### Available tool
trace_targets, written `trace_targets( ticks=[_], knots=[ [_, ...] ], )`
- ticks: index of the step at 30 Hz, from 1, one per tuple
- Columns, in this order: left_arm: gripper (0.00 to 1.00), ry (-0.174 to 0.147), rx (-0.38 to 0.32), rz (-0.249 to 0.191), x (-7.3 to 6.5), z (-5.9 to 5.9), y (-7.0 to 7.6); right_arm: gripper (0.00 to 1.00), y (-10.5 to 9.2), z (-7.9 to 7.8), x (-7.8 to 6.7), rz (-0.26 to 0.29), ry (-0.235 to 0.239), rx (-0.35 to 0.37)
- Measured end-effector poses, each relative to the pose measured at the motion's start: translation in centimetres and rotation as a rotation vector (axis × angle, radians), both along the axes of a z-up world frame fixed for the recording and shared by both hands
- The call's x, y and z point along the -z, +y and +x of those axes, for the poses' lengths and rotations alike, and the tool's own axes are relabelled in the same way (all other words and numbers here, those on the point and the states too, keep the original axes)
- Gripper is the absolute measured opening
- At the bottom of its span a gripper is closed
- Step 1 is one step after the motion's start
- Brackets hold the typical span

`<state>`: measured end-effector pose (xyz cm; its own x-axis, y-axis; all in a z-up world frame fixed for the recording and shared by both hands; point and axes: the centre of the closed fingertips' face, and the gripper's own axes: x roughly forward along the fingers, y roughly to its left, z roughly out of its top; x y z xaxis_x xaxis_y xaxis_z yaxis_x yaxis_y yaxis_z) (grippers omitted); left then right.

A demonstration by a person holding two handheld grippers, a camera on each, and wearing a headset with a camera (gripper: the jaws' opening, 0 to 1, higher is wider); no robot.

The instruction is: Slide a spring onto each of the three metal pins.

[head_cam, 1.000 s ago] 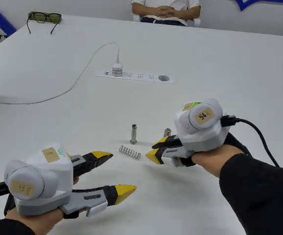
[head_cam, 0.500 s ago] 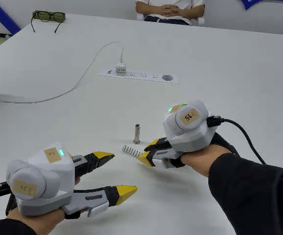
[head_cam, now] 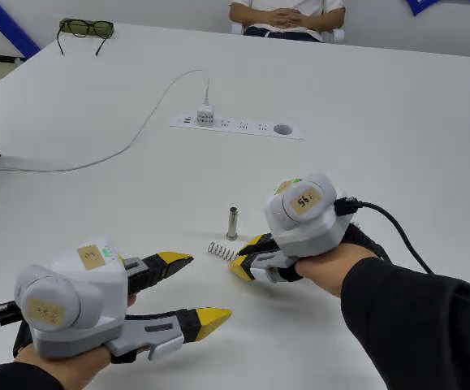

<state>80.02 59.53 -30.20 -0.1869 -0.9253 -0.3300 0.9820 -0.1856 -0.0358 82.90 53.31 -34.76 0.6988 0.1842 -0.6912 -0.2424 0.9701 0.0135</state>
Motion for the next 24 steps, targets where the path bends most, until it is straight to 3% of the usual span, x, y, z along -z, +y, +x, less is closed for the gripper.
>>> trace_targets(
  ticks=[12, 24],
  knots=[
    [0.54, -0.005, 0.003, 0.000, -0.2, 0.0, 0.0, 0.12, 0.1, -0.5, 0.3, -0.005, 0.017, -0.005],
    [0.54, -0.013, 0.015, 0.003, -0.2, -0.3, -0.1, 0.11, 0.6, -2.2, -1.0, -0.009, 0.029, -0.044]
  ],
)
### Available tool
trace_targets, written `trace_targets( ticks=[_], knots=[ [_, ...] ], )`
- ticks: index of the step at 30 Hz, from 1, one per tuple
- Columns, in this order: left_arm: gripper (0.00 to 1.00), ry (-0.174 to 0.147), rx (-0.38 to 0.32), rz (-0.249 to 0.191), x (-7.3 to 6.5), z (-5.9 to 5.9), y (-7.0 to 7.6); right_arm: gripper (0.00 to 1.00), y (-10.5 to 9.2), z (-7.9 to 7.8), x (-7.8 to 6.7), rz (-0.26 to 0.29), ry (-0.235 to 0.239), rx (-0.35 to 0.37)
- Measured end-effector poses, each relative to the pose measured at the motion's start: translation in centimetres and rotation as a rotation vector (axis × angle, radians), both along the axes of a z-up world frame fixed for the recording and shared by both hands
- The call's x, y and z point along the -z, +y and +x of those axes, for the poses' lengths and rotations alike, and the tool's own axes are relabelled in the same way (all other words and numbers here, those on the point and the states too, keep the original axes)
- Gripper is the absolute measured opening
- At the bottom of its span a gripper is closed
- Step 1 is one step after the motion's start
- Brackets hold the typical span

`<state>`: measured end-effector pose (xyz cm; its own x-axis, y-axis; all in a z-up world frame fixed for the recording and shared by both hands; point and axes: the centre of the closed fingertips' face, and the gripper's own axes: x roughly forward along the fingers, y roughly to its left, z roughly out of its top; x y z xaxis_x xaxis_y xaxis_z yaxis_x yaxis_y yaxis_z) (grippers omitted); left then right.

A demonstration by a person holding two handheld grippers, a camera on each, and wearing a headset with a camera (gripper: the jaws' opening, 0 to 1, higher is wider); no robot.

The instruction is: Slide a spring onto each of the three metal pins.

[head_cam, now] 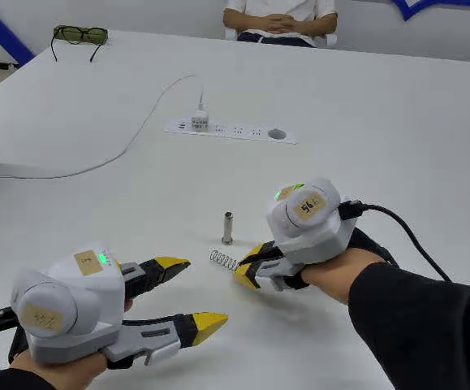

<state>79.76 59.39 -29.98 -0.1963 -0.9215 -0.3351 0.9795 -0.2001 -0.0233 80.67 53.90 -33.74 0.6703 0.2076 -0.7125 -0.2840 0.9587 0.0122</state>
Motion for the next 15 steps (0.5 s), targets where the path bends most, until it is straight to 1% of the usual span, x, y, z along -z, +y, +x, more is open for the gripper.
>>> trace_targets(
  ticks=[3, 8, 11, 15],
  knots=[
    [0.54, -0.004, 0.005, 0.000, 0.0, 0.0, 0.0, 0.11, 0.3, -0.6, -0.5, -0.013, 0.001, -0.029],
    [0.54, -0.010, 0.016, 0.004, 0.0, -0.1, -0.1, 0.11, 0.4, -1.5, -1.3, -0.014, 0.001, -0.058],
    [0.54, -0.012, 0.021, 0.003, 0.0, -0.2, -0.3, 0.11, 0.4, -2.0, -1.6, -0.017, 0.004, -0.070],
    [0.53, -0.015, 0.032, 0.003, -0.1, -0.4, -0.4, 0.11, 0.8, -2.7, -1.9, -0.018, 0.010, -0.104]
  ],
)
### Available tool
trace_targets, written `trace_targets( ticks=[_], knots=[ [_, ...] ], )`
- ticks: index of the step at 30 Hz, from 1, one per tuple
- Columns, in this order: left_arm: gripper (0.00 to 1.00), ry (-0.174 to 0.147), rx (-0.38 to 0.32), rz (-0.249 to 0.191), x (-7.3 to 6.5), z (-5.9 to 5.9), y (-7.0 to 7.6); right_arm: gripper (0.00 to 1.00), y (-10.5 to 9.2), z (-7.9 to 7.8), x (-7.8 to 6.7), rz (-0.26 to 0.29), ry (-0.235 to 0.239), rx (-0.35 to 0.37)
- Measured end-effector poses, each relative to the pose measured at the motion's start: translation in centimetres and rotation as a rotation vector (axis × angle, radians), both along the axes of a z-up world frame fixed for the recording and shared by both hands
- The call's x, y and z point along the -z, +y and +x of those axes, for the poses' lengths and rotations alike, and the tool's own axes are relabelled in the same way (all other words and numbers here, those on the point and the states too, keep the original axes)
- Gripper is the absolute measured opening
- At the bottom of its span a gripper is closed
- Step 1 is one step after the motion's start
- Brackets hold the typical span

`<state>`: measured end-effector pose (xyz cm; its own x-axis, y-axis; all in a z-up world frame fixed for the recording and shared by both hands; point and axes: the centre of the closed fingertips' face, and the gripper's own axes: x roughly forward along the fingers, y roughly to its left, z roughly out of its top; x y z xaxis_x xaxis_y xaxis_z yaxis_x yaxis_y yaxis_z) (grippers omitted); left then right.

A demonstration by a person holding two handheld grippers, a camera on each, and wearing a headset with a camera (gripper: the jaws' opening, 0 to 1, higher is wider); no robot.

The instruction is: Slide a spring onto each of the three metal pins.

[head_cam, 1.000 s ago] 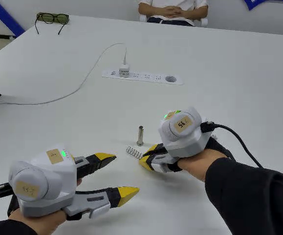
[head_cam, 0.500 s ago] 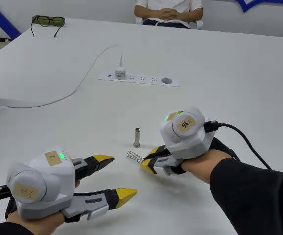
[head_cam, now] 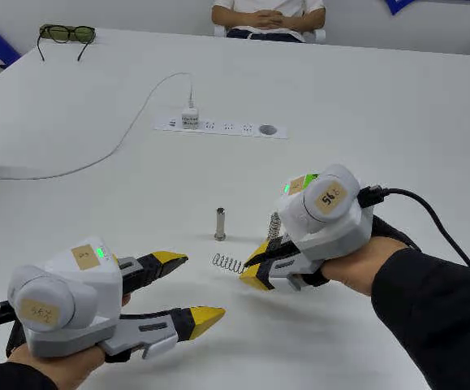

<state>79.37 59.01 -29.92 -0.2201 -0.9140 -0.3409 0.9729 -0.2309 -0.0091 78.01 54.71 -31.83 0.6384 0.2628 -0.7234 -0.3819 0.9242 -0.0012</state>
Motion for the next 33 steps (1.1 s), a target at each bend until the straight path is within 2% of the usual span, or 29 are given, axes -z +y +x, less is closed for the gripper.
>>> trace_targets(
  ticks=[8, 14, 22, 33],
  knots=[
    [0.51, -0.010, 0.021, 0.007, 0.2, -0.4, 0.0, 0.11, 1.3, -1.4, -0.7, 0.016, 0.018, -0.090],
    [0.49, -0.019, 0.035, 0.005, 0.1, -0.7, 0.0, 0.11, 2.0, -2.0, -0.9, 0.020, 0.028, -0.130],
    [0.42, -0.030, 0.070, 0.005, 0.1, -1.3, 0.1, 0.11, 3.1, -2.6, -1.5, 0.024, 0.027, -0.197],
    [0.32, -0.037, 0.132, 0.007, 0.1, -2.5, 0.2, 0.11, 4.0, -3.4, -1.5, 0.029, 0.053, -0.264]
  ],
)
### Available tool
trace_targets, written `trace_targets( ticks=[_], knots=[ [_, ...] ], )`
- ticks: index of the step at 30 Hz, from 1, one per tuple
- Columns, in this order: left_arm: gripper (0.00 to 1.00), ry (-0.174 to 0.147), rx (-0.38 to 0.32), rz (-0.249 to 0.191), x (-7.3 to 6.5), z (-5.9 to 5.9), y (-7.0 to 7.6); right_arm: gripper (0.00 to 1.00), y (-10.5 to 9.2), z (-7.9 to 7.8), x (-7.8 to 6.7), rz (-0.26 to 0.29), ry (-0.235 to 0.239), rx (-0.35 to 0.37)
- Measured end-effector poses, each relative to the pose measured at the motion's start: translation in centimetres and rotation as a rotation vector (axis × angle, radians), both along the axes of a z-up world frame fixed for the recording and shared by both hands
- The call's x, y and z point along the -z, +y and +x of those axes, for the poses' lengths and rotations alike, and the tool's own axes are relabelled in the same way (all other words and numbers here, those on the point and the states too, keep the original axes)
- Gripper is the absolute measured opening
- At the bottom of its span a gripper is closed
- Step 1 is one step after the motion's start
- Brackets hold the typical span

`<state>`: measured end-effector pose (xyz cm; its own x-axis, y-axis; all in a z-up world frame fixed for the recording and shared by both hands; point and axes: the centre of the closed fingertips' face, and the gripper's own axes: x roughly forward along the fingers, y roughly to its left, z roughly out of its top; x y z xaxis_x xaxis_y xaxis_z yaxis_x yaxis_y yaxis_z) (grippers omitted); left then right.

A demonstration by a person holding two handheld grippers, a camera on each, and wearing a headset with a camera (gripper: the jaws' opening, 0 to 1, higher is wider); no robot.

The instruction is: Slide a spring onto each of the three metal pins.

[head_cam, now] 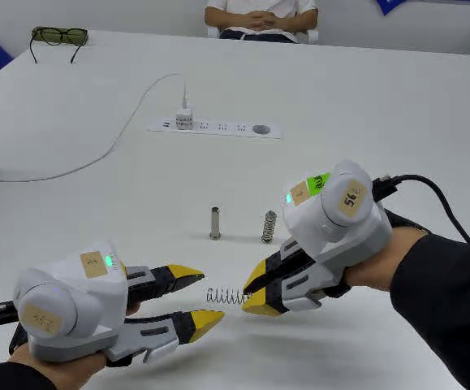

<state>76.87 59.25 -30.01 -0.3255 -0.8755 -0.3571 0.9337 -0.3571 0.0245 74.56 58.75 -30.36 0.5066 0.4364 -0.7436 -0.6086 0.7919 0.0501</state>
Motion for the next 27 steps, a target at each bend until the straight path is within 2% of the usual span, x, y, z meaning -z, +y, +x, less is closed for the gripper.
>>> trace_targets(
  ticks=[11, 19, 27],
  knots=[
    [0.17, -0.014, 0.066, 0.001, 0.0, -1.0, 0.3, 0.11, 0.5, -0.5, 0.0, 0.007, 0.017, -0.033],
    [0.15, -0.011, 0.094, 0.008, 0.1, -1.5, 0.4, 0.11, 0.8, -0.9, -0.1, 0.009, 0.029, -0.054],
    [0.13, -0.024, 0.115, 0.014, 0.2, -1.9, 0.6, 0.11, 0.9, -1.2, -0.3, 0.020, 0.038, -0.061]
  ],
)
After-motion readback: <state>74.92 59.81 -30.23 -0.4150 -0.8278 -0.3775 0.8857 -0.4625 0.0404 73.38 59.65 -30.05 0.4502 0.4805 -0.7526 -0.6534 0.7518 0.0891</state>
